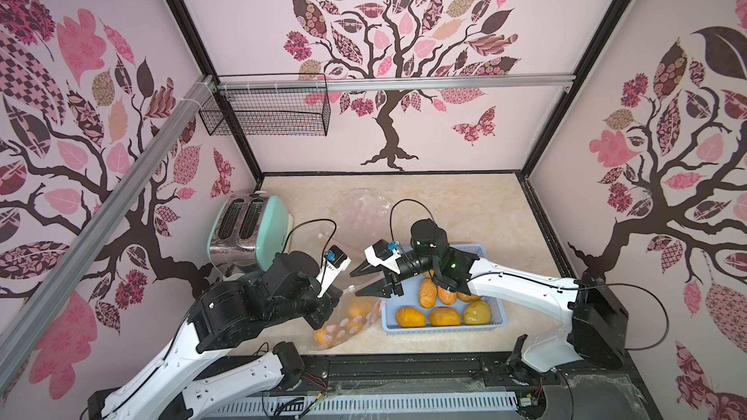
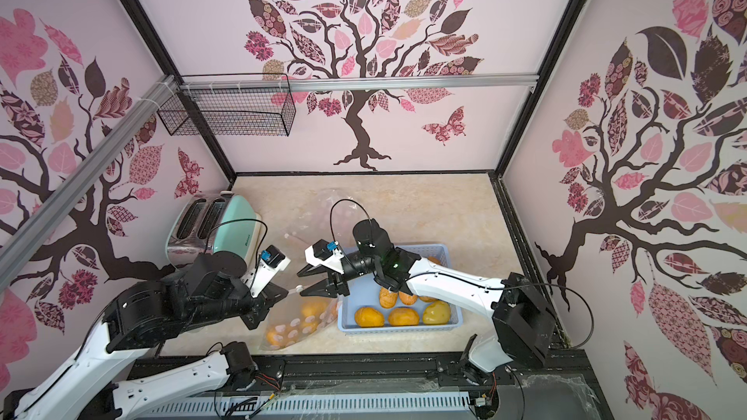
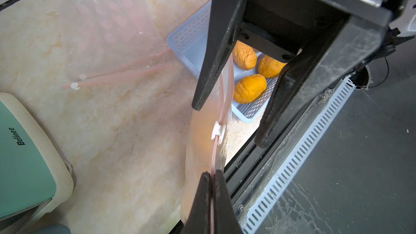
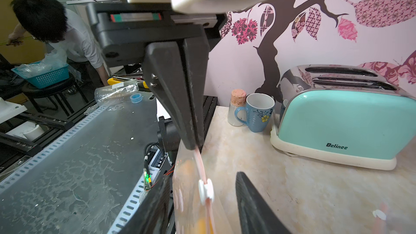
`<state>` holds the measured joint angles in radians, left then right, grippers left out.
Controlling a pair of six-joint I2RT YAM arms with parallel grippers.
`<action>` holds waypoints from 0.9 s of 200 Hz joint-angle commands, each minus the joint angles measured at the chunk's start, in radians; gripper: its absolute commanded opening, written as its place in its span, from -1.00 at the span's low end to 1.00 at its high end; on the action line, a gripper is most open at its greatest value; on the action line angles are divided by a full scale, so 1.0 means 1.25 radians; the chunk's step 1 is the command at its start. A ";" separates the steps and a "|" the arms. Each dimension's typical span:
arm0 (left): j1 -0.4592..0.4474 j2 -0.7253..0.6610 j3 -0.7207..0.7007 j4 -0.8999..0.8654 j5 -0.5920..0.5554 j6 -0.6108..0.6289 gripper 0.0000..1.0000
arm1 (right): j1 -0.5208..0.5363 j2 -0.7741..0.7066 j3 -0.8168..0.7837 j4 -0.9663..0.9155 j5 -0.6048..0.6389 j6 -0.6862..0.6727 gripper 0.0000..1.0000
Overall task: Put the potatoes into a zipper bag and zip it
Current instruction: Zip the zipper on the zipper food storage bag.
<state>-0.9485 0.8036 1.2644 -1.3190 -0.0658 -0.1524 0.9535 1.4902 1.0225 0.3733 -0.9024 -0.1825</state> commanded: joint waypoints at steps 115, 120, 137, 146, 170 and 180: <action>0.002 -0.010 0.011 0.014 0.013 0.012 -1.00 | 0.022 0.058 0.048 -0.047 -0.040 -0.022 -0.58; 0.002 -0.009 0.011 0.015 0.012 0.012 -1.00 | 0.022 0.057 0.048 -0.050 -0.040 -0.024 -0.61; 0.002 -0.008 0.014 0.009 0.011 0.014 -1.00 | 0.022 0.055 0.054 -0.053 -0.037 -0.026 -0.68; 0.002 -0.009 0.017 0.003 0.008 0.015 -1.00 | 0.022 0.053 0.060 -0.058 -0.035 -0.025 -0.71; 0.002 -0.010 0.037 -0.014 -0.005 0.018 -1.00 | 0.023 0.050 0.078 -0.067 -0.030 -0.013 -0.76; 0.002 -0.007 0.051 -0.024 -0.015 0.019 -1.00 | 0.023 0.050 0.086 -0.069 -0.022 -0.003 -0.77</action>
<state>-0.9485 0.7990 1.2720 -1.3262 -0.0654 -0.1452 0.9741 1.5368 1.0588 0.2901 -0.9287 -0.2058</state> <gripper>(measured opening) 0.047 0.131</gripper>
